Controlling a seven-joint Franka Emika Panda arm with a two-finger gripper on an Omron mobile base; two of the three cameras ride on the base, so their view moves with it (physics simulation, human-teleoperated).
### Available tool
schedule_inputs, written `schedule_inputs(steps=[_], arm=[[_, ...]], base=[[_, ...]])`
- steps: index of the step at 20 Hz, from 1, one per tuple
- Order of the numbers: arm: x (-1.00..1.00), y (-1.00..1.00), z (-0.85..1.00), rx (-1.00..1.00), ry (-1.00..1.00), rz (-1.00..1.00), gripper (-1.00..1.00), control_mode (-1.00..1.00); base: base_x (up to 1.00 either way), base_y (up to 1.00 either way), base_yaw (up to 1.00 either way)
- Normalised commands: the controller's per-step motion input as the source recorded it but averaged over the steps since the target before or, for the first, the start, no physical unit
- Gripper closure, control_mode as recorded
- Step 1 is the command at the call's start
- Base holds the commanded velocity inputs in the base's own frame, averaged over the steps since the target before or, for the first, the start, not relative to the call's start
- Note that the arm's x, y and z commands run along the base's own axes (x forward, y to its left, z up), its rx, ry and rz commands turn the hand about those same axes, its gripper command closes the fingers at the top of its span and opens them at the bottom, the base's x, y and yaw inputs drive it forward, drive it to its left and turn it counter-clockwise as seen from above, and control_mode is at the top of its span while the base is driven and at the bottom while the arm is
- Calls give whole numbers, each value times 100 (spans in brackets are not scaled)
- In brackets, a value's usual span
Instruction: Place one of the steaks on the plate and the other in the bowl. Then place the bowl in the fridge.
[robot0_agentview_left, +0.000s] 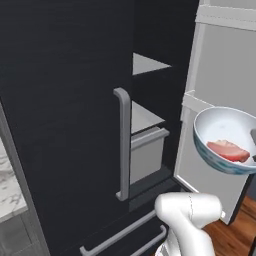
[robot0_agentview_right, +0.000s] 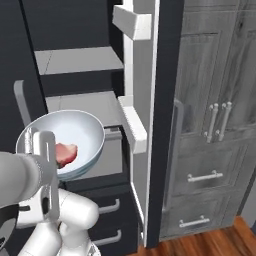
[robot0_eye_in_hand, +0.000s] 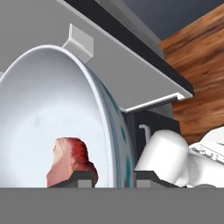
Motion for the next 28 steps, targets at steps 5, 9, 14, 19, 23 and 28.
schedule_inputs(steps=[5,9,14,19,23,28], arm=[[0,0,0,0,0,0,100,100],[0,0,0,0,0,0,100,100],[0,0,0,0,0,0,100,100],[0,0,0,0,0,0,100,100],[0,0,0,0,0,0,100,100],[0,0,0,0,0,0,100,100]], base=[[1,70,34],[11,30,36],[35,-51,6],[47,32,-5],[51,16,-1],[33,12,12]])
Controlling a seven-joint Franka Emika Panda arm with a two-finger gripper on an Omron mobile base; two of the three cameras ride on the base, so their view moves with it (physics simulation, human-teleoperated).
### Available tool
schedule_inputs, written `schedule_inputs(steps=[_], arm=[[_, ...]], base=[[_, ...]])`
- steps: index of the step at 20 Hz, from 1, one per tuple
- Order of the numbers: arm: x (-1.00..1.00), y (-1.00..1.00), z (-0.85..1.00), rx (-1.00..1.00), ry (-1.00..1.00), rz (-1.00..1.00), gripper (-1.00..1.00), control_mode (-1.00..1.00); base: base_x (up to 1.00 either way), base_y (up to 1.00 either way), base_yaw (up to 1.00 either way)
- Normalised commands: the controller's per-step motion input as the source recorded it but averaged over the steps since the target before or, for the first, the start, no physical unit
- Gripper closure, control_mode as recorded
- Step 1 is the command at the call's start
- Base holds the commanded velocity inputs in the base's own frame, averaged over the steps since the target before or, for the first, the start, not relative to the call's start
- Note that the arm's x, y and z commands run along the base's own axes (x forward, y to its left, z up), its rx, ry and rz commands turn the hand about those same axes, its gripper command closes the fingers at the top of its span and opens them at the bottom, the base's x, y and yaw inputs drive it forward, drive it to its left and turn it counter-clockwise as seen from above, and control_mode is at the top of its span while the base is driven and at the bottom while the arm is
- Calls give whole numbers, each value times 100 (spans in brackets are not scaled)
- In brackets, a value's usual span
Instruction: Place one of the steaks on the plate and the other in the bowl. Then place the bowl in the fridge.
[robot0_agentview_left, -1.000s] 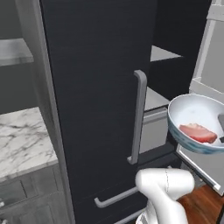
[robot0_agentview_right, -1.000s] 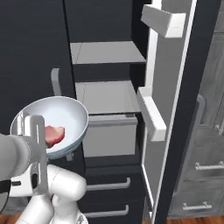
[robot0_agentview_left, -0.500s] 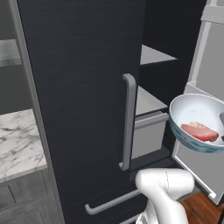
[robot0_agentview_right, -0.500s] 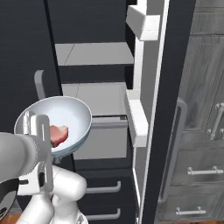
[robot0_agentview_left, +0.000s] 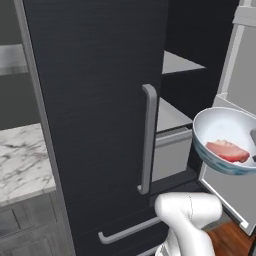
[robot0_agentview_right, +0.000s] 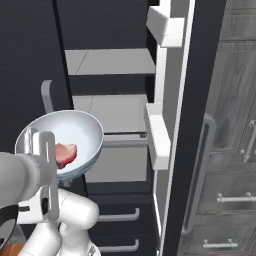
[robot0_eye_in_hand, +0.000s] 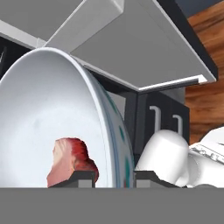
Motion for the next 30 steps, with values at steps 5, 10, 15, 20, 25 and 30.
schedule_inputs(steps=[5,10,15,20,25,30], arm=[[19,0,5,-7,-2,3,100,-100],[40,0,34,-6,0,0,100,-100],[53,0,62,-3,-1,0,100,-100],[53,-1,67,0,-1,0,100,-100],[35,-5,37,0,-5,0,100,-100],[46,0,1,0,-2,0,100,-100]], base=[[7,5,7],[0,0,0],[0,0,0],[0,0,0],[0,0,0],[0,0,0]])
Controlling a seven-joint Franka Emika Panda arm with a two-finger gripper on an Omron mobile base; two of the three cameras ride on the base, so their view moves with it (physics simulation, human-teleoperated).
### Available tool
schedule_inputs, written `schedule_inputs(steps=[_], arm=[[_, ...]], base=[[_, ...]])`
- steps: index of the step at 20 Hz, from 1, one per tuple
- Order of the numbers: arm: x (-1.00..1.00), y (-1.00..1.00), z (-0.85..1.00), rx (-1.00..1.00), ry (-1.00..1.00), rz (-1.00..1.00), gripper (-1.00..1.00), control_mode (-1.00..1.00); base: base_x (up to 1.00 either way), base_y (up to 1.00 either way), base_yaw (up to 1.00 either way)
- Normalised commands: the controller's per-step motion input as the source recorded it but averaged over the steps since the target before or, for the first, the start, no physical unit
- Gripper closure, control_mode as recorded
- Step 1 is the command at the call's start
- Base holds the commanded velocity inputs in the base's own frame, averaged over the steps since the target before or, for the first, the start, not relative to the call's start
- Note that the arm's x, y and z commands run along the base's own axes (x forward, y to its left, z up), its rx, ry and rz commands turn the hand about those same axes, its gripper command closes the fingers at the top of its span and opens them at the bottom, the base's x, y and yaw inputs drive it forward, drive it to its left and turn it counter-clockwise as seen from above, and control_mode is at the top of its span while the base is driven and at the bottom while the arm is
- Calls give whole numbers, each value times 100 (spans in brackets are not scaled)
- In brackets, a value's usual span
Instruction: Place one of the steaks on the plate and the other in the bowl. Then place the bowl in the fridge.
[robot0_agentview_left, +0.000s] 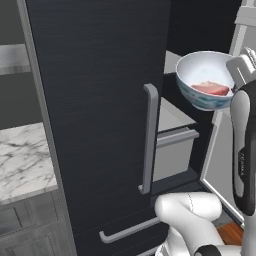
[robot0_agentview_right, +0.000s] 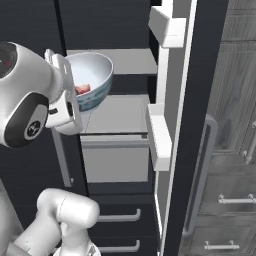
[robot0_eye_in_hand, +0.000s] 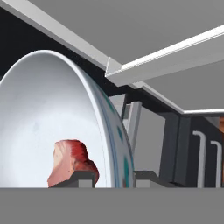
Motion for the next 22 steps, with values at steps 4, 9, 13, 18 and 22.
schedule_inputs(steps=[4,9,13,18,22], arm=[[40,-6,0,0,-3,0,100,-100],[43,-14,0,0,-9,0,100,-100],[46,-2,0,0,-11,0,100,-100],[50,0,0,0,-5,0,100,-100],[50,-14,1,7,0,0,100,-100]], base=[[0,0,0],[0,0,0],[0,0,0],[0,0,0],[0,0,0]])
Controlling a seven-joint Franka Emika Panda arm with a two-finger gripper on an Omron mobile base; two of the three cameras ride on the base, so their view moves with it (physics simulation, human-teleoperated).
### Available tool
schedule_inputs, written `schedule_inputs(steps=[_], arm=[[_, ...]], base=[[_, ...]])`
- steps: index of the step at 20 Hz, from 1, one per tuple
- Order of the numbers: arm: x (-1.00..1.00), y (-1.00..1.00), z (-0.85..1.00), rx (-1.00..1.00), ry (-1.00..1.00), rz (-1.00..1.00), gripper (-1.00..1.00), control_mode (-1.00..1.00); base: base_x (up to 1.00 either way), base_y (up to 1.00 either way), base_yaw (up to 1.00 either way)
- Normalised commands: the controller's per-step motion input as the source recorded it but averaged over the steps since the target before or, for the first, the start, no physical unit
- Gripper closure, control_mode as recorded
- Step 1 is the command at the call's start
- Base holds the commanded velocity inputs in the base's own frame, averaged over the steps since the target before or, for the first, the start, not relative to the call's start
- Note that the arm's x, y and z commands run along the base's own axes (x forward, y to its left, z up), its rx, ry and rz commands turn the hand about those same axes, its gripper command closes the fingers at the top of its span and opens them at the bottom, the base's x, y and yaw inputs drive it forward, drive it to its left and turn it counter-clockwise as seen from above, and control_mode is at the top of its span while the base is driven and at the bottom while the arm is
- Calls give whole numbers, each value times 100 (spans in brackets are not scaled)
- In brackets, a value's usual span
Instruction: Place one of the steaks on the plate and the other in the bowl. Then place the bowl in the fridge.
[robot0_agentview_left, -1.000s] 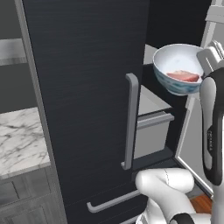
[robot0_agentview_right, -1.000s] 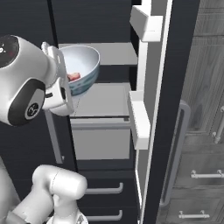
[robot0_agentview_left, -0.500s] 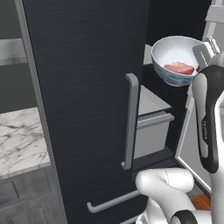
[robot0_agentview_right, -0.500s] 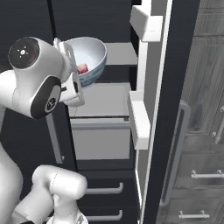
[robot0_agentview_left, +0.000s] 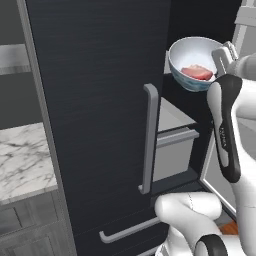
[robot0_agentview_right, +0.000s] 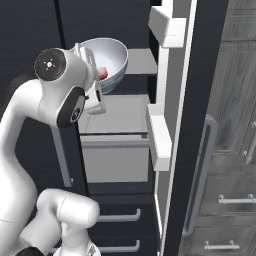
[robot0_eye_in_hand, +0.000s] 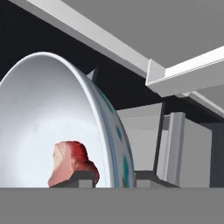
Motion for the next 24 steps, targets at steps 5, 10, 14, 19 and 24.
schedule_inputs(steps=[5,10,14,19,24], arm=[[52,-4,6,10,1,2,100,-100],[37,0,28,6,0,1,100,-100],[59,0,11,4,0,0,100,-100],[62,0,0,0,0,0,100,-100],[67,0,0,0,0,0,100,-100]], base=[[0,0,0],[0,0,0],[0,0,0],[0,0,0],[0,0,0]])
